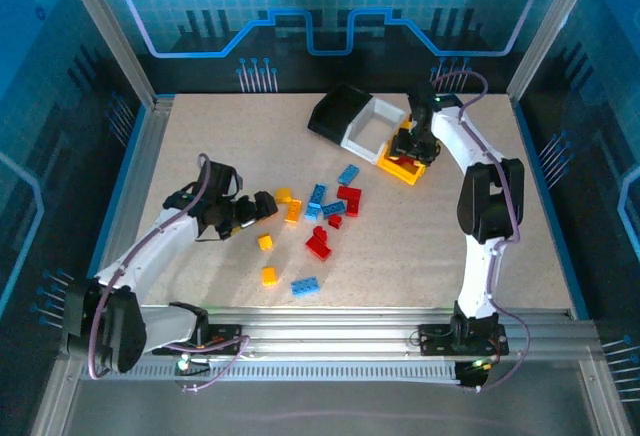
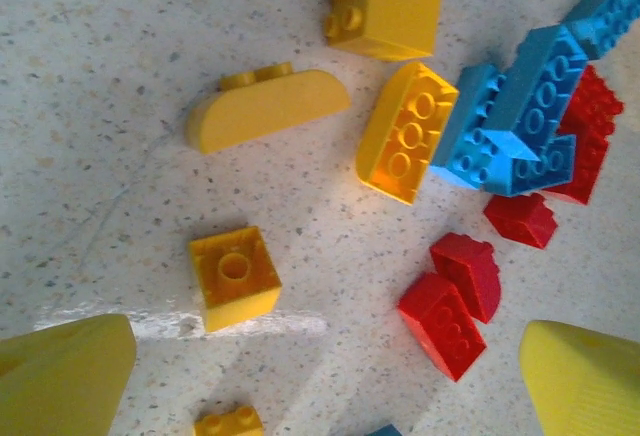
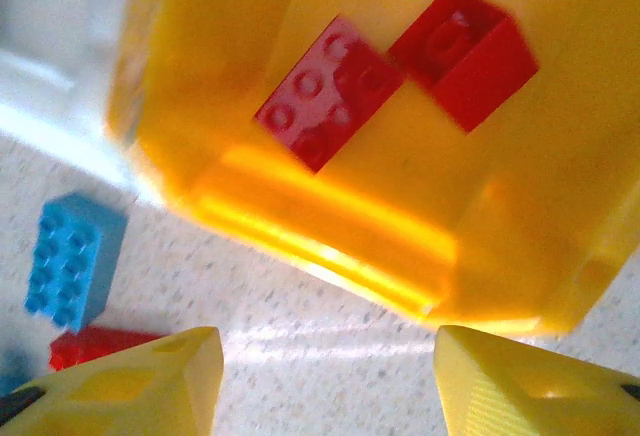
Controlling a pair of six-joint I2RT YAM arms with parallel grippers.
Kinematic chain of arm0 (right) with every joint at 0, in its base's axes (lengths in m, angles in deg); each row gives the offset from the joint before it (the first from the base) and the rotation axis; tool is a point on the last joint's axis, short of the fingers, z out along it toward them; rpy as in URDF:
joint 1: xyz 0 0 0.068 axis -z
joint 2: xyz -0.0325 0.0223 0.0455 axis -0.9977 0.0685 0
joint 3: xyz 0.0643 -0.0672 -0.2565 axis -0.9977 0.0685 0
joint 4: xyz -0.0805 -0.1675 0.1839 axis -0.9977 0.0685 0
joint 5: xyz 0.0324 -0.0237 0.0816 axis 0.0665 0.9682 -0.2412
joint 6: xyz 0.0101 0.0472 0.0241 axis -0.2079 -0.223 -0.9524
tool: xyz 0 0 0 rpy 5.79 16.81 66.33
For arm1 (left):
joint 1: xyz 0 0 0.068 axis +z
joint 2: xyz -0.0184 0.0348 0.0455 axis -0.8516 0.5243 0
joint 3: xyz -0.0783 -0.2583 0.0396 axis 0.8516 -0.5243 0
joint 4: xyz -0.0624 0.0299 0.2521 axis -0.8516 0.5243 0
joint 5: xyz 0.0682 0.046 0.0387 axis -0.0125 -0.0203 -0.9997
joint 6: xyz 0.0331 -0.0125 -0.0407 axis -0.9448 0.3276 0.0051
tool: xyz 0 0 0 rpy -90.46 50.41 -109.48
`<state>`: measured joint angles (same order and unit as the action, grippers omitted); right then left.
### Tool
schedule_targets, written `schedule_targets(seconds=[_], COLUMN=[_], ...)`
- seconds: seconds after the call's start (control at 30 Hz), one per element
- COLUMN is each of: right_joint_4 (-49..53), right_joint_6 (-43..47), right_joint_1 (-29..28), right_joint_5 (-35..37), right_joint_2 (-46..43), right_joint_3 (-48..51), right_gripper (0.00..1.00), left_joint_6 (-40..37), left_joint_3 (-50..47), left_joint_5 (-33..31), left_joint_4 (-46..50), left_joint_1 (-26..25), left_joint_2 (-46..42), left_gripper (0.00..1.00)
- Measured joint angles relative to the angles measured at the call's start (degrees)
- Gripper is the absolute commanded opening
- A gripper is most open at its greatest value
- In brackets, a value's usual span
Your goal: Sort the legos into containers by color
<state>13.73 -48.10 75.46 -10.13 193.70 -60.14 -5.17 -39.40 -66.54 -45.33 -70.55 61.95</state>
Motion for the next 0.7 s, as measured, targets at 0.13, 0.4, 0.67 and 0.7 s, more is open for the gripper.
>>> schedule_targets(seconds=[0.13,0.4,0.67,0.7], right_joint_4=[-1.2,-2.7,-2.7,-2.7], right_joint_6=[0.4,0.8,0.8,0.8], right_joint_1=[-5.9,-16.0,-16.8,-16.8], right_joint_5=[-1.7,-7.2,-9.1,-9.1], right_joint_2=[-5.1,-8.2,-10.1,-10.4], right_joint_3=[4.9,8.9,9.8,9.8], right_gripper=[0.60,0.61,0.61,0.61], left_joint_6=[-2.7,-11.7,-21.7,-22.8], left_joint_3=[3.3,8.0,13.1,13.7], left_joint_5=[-1.3,-4.5,-7.3,-7.4], left_joint_4=[2.8,5.9,7.0,7.0], left_joint_1=[-0.2,-1.2,-1.5,-1.5], left_joint_2=[4.2,11.1,18.9,20.2], left_gripper=[0.96,0.86,0.75,0.74])
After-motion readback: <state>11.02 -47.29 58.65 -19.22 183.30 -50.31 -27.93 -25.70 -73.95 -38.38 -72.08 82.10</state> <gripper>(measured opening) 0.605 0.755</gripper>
